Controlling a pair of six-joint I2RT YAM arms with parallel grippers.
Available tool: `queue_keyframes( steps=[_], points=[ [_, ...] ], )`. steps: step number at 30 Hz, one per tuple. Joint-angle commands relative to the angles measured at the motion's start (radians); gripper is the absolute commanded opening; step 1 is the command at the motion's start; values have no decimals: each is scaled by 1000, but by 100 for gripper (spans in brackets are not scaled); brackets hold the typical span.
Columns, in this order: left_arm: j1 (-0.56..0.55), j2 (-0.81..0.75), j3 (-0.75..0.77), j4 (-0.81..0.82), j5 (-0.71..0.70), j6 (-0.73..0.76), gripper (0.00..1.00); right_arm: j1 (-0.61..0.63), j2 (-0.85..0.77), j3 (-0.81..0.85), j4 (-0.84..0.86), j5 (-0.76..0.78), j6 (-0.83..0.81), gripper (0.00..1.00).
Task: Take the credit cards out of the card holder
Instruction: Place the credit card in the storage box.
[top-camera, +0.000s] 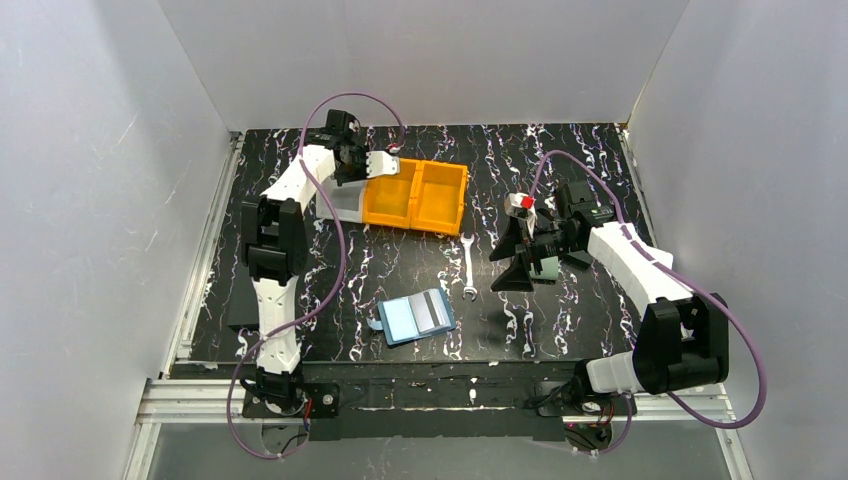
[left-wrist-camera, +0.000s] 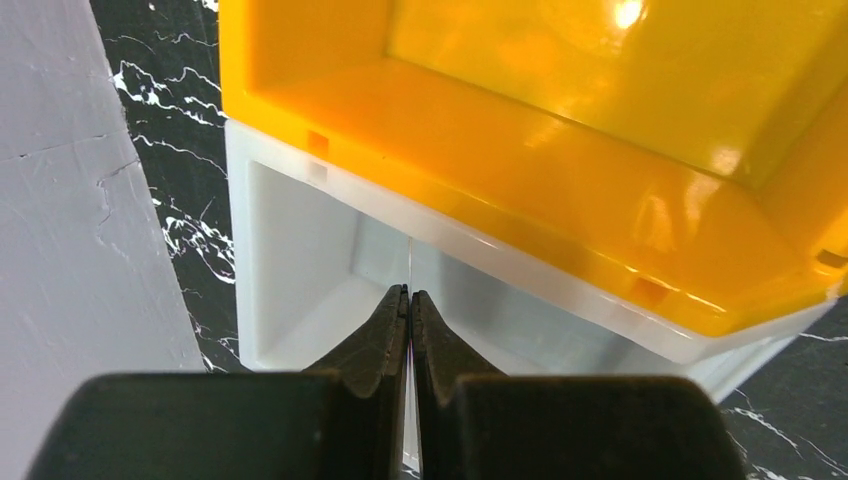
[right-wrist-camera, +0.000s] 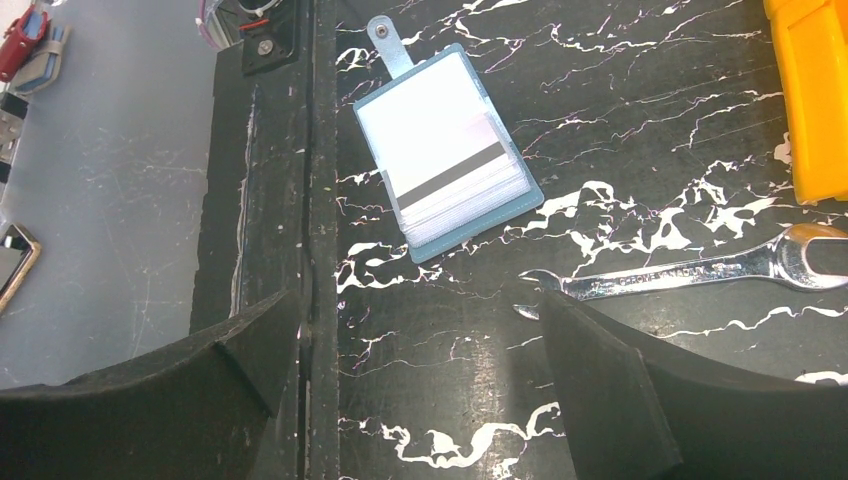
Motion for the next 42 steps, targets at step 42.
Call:
queue_keyframes(
  steps=[42],
  points=[
    [16, 64, 48, 204, -19, -74, 28, -21, 24, 9, -52, -57, -44, 98]
  ],
)
